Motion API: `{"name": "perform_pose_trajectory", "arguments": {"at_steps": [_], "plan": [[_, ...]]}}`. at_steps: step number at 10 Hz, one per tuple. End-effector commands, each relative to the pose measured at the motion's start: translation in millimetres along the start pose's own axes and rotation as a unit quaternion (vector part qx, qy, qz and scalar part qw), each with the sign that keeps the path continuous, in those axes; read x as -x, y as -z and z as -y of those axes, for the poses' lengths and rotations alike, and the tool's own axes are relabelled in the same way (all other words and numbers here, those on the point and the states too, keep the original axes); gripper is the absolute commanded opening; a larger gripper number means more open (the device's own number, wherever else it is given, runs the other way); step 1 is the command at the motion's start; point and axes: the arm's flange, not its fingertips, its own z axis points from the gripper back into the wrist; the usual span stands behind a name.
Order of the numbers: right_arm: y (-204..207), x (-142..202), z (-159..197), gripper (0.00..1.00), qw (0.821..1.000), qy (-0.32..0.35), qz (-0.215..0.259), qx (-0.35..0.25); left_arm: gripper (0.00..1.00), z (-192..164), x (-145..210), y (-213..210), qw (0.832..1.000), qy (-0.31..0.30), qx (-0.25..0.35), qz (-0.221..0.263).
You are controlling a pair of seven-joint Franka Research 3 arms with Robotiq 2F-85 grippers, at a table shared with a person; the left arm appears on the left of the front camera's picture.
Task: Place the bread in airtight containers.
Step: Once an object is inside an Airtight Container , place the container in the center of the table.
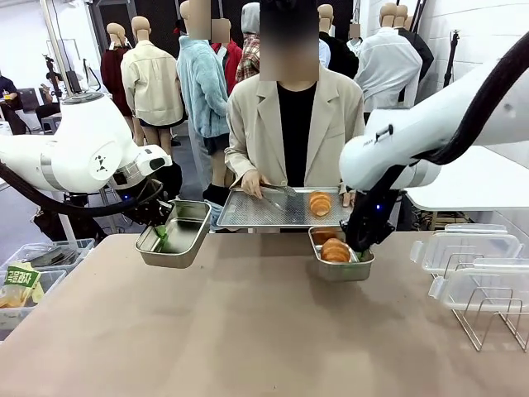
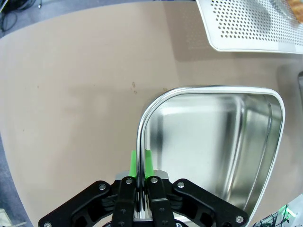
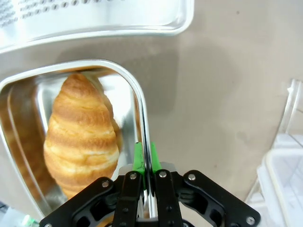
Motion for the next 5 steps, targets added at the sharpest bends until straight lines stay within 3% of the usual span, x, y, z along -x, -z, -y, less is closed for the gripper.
{"name": "perform_pose_trajectory", "arguments": {"at_steps": [1,3,5], "plan": [[13.2,-1.3,7.4,0.00,1.000,0.015,0.006,-0.005,0.00,-1.4,-0.7,-3.0,1.000,0.003,-0.004,0.003],[24.9,1.6,13.2,0.00,1.000,0.020,-0.001,0.003,0.00,-1.4,-0.7,-3.0,1.000,0.003,-0.004,0.003],[15.4,17.7,9.3,0.33,1.000,0.019,0.016,0.014,0.00,-1.4,-0.7,-3.0,1.000,0.003,-0.004,0.003]]}}
